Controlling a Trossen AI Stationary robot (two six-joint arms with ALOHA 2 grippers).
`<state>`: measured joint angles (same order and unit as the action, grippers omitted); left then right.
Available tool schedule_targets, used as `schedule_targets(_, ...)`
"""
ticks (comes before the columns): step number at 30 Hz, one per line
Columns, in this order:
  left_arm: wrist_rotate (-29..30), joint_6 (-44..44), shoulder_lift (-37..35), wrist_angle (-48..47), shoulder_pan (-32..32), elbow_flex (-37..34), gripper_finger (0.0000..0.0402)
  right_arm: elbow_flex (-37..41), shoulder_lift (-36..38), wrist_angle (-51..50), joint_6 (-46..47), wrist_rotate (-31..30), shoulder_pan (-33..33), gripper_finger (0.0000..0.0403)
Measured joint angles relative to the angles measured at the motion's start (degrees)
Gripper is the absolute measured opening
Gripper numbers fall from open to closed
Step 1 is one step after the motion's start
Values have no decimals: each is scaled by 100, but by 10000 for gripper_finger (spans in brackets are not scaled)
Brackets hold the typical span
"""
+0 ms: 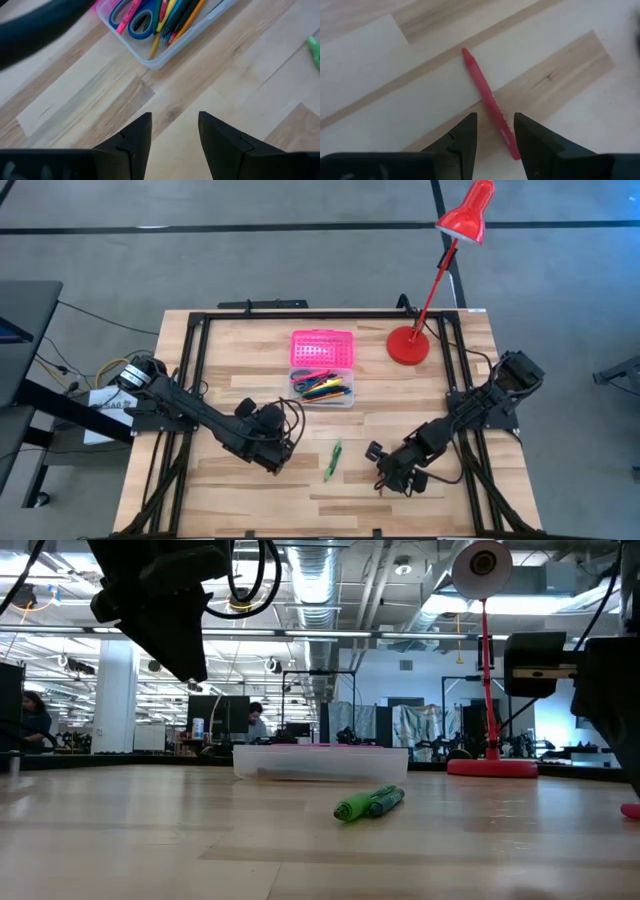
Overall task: Pick & place school supplies into a supply box
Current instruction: Put the red crayon into the pink supply box
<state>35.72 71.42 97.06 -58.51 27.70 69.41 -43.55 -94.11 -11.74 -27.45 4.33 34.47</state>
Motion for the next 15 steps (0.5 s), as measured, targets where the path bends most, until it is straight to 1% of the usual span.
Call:
schedule_targets(8, 140, 2, 2, 152, -2, 0, 157, 0, -29, 75, -2, -71, -58, 121)
schedule_targets(15, 173, 20, 2, 155, -4, 2, 157, -168, -530, 145, 117, 183, -51, 120)
